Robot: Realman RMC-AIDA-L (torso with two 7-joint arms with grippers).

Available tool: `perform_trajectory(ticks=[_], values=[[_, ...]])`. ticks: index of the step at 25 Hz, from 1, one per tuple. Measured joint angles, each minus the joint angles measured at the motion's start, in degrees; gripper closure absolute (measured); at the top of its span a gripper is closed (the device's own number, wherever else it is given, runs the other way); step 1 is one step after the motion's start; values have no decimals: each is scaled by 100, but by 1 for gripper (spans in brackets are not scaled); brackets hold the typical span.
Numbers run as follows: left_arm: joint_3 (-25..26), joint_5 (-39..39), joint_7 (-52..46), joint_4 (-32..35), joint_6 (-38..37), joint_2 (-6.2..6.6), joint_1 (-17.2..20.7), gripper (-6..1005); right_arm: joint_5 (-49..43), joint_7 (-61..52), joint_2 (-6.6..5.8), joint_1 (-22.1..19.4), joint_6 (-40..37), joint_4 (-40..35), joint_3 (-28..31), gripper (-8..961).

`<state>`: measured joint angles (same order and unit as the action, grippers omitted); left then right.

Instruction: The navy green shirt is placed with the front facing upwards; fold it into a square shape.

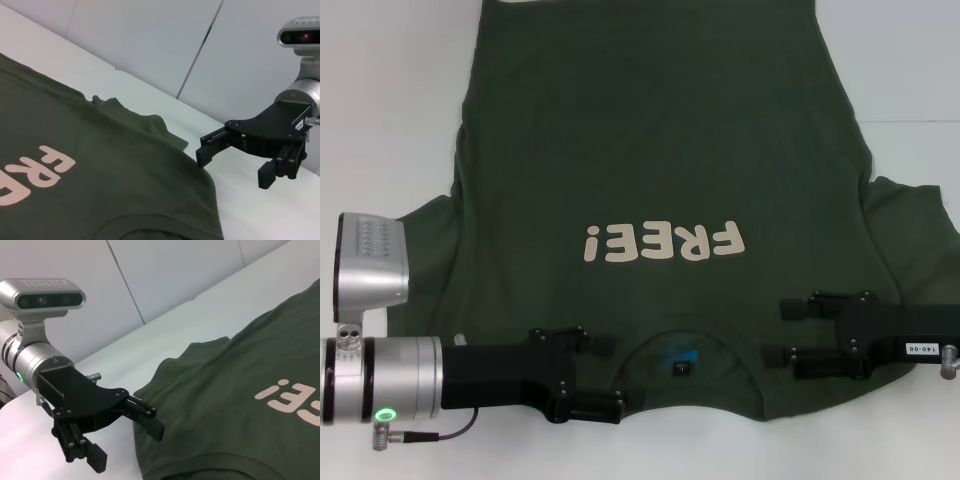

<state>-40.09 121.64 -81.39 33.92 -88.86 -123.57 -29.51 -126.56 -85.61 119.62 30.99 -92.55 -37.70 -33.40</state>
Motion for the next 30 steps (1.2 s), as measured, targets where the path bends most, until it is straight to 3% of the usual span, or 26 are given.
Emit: perform_trajectory(ticks=[16,24,30], values=[[85,-41,1,30,10,0,-11,66,6,10,0,17,15,55,0,53],[1188,-207,-174,-84,666,-40,22,66,209,13,0,-6,69,141,-1,53],[2196,-742,-330,-119,973,-31,260,66,220,7,0,-3,123,265,67,53]])
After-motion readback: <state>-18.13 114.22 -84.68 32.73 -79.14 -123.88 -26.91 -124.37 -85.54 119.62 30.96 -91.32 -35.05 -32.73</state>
